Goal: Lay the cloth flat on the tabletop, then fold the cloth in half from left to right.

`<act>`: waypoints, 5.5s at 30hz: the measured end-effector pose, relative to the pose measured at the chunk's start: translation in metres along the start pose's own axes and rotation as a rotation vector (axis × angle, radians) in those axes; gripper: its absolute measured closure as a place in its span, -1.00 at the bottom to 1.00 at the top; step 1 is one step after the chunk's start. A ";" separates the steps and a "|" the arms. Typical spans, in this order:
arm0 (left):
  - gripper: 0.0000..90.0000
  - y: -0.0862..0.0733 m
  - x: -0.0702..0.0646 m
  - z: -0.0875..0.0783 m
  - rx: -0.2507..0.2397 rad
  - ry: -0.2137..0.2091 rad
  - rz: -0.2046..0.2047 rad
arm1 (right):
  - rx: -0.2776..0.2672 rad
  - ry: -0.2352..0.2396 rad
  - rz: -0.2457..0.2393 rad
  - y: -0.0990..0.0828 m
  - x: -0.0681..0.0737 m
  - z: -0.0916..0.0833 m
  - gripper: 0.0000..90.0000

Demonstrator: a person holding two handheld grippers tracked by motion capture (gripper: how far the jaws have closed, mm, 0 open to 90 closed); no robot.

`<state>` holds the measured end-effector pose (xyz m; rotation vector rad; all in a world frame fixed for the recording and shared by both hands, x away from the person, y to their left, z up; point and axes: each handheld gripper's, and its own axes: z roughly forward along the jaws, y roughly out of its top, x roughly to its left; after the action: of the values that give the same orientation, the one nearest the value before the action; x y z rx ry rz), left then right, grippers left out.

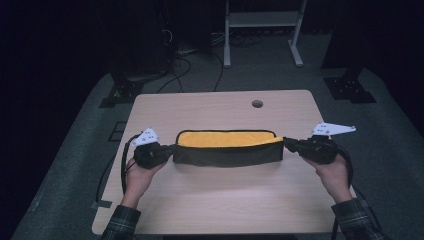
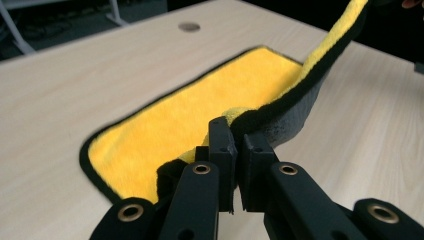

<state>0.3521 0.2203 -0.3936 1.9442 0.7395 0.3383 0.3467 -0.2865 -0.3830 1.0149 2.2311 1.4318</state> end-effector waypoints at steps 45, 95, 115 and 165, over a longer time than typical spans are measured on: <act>0.85 -0.080 -0.072 -0.022 0.230 -0.157 0.014 | 0.210 0.086 -0.028 -0.094 0.057 -0.045 0.87; -0.96 -0.075 0.009 0.020 0.199 0.277 -0.129 | 0.257 -0.352 0.114 -0.098 -0.033 0.026 -0.81; -1.00 -0.076 0.023 0.044 0.259 0.350 -0.153 | 0.256 -0.369 0.131 -0.100 -0.036 0.026 -0.88; 0.97 -0.060 0.032 0.021 0.233 0.255 -0.366 | 0.258 -0.349 0.122 -0.100 -0.034 0.026 -0.88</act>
<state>0.3668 0.2447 -0.4592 1.9493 1.3299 0.2853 0.3460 -0.3184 -0.4871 1.3846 2.1551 0.9326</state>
